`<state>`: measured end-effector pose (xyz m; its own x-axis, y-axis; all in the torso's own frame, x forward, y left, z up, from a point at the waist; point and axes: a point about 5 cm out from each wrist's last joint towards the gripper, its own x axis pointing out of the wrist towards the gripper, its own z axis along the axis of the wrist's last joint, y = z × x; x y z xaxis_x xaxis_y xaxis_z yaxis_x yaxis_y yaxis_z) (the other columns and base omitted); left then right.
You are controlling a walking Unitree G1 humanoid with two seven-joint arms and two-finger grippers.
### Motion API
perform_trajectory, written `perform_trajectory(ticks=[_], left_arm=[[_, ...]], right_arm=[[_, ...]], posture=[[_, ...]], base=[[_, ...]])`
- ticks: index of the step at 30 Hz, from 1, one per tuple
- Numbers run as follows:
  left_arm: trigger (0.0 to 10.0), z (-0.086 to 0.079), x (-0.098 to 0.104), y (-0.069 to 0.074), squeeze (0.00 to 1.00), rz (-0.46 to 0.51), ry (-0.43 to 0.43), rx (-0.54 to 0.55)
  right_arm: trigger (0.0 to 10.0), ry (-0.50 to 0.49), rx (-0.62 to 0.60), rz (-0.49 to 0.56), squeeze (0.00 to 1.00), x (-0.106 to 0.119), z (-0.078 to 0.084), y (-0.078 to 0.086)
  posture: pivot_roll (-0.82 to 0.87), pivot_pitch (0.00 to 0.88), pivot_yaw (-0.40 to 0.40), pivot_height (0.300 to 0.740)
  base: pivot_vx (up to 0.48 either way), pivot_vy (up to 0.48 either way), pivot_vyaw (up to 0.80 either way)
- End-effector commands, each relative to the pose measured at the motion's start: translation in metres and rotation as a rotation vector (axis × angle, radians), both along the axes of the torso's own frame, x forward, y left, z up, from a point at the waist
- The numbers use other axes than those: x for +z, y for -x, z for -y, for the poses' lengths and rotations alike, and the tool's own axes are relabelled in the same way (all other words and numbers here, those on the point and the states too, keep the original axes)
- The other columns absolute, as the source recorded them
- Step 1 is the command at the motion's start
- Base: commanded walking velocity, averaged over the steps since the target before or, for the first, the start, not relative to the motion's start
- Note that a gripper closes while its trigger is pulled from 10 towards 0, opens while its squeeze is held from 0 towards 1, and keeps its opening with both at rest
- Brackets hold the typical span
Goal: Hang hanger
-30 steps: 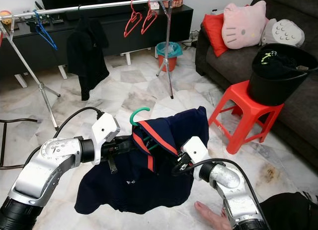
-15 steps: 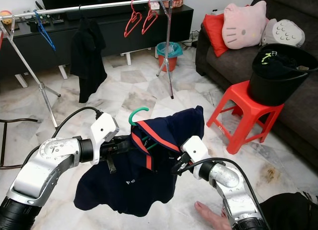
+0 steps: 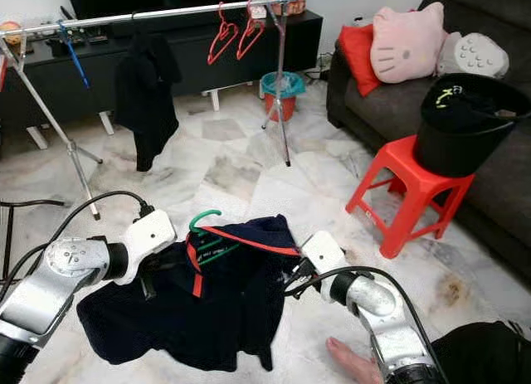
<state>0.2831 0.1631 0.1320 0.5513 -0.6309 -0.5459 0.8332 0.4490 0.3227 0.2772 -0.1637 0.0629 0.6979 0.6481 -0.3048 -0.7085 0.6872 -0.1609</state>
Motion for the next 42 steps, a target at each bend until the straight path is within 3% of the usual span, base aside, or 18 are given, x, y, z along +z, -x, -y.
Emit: perform_trajectory(ticks=[1,8,9,10,13,17,20,27,33,37,38,39,42], left_arm=[[10.0,-0.008,-0.003,0.001,0.0,0.012,-0.072,0.0],[10.0,-0.014,-0.009,0.015,0.0,-0.043,-0.137,-0.15],[10.0,-0.021,-0.009,0.016,0.0,-0.052,-0.187,-0.172],[10.0,-0.021,-0.009,0.016,0.0,-0.052,-0.187,-0.172],[10.0,-0.034,-0.01,0.013,0.0,-0.033,-0.301,-0.177],[10.0,-0.036,-0.009,0.01,0.0,-0.016,-0.312,-0.165],[10.0,-0.046,-0.008,0.008,0.0,0.014,-0.421,-0.188],[10.0,-0.043,0.001,0.018,0.0,-0.022,-0.349,-0.276],[10.0,-0.036,0.01,0.022,0.0,-0.023,-0.275,-0.339],[10.0,-0.027,0.018,0.032,0.0,-0.066,-0.225,-0.427],[10.0,-0.027,0.018,0.032,0.0,-0.066,-0.225,-0.427],[10.0,-0.02,0.024,0.031,0.0,-0.054,-0.144,-0.434],[10.0,-0.017,0.026,0.029,0.0,-0.034,-0.136,-0.434]], right_arm=[[0.0,0.015,-0.002,0.014,0.0,0.002,0.002,-0.002],[0.0,0.041,-0.001,0.008,0.0,0.001,0.006,-0.003],[0.0,0.053,0.0,0.002,0.0,0.0,0.008,-0.003],[0.0,0.053,0.0,0.002,0.0,0.0,0.008,-0.003],[0.0,0.068,0.008,-0.007,0.0,-0.002,0.008,-0.004],[0.0,0.07,0.008,-0.008,0.0,-0.002,0.008,-0.004],[0.0,0.09,0.003,-0.019,0.0,-0.004,0.009,-0.005],[0.0,0.126,-0.006,-0.031,0.0,-0.007,0.016,-0.004],[0.0,0.141,-0.017,-0.034,0.0,-0.008,0.018,-0.006],[0.0,0.151,-0.045,-0.028,0.0,-0.009,0.018,-0.009],[0.0,0.151,-0.045,-0.028,0.0,-0.009,0.018,-0.009],[0.0,0.155,-0.049,-0.029,0.0,-0.01,0.017,-0.009],[0.0,0.163,-0.065,-0.024,0.0,-0.011,0.018,-0.01]], posture=[[-0.14,0.0,-0.006,0.74],[-0.13,0.0,-0.012,0.74],[-0.12,0.0,-0.014,0.74],[-0.12,0.0,-0.014,0.74],[-0.12,0.0,-0.014,0.74],[-0.12,0.0,-0.016,0.74],[-0.12,0.0,-0.017,0.74],[-0.12,0.0,-0.019,0.74],[-0.11,0.0,-0.019,0.74],[-0.11,0.0,-0.02,0.74],[-0.11,0.0,-0.02,0.74],[-0.11,0.0,-0.021,0.74],[-0.11,0.0,-0.021,0.74]], base=[[0.0,0.0,0.0],[0.0,0.0,0.0],[0.0,0.0,0.0],[0.0,0.0,0.0],[0.0,0.0,0.0],[0.0,0.0,0.0],[0.0,0.0,0.0],[0.0,0.0,0.0],[0.0,0.0,0.0],[0.0,0.0,0.0],[0.0,0.0,0.0],[0.0,0.0,0.0],[0.0,0.0,0.0]])
